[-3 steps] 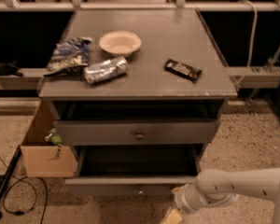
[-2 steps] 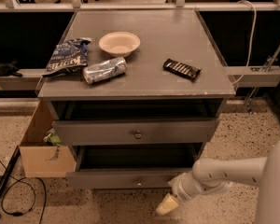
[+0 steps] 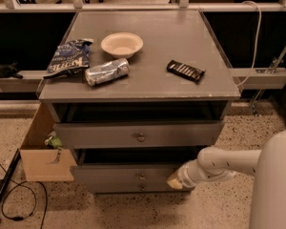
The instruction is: Close middle drawer
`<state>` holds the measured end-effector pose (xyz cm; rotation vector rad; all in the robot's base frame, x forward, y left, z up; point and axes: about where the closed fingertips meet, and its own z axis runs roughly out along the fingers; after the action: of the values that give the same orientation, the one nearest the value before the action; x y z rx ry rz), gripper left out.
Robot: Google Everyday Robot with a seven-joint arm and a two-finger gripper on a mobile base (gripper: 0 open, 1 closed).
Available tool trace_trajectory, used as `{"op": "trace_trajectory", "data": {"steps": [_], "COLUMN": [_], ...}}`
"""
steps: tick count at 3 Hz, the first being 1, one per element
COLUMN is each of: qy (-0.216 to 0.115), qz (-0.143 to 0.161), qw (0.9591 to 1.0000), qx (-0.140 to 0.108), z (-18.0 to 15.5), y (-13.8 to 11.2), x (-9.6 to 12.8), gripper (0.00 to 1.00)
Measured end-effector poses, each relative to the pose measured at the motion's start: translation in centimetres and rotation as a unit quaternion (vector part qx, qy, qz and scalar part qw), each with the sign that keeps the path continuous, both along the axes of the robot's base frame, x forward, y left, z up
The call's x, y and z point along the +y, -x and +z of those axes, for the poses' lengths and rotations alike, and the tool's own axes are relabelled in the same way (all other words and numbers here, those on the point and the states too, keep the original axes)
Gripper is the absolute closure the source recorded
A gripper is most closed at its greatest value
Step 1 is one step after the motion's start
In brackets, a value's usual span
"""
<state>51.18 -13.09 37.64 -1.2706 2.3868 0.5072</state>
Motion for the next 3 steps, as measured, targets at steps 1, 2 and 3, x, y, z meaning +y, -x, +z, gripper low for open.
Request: {"op": "trace_trajectory", "data": {"steps": [1, 2, 3], "qy": [0.0, 0.0, 0.0], "qz": [0.0, 0.0, 0.0], "qw": [1.0, 1.0, 1.0], "qx": [-0.001, -0.001, -0.001], "z": [0.03, 0.02, 0.02], "y": [-0.08, -0.08, -0.07], "x": [0.01, 0.02, 0.02], "gripper": [0.7, 0.46, 0.15]}}
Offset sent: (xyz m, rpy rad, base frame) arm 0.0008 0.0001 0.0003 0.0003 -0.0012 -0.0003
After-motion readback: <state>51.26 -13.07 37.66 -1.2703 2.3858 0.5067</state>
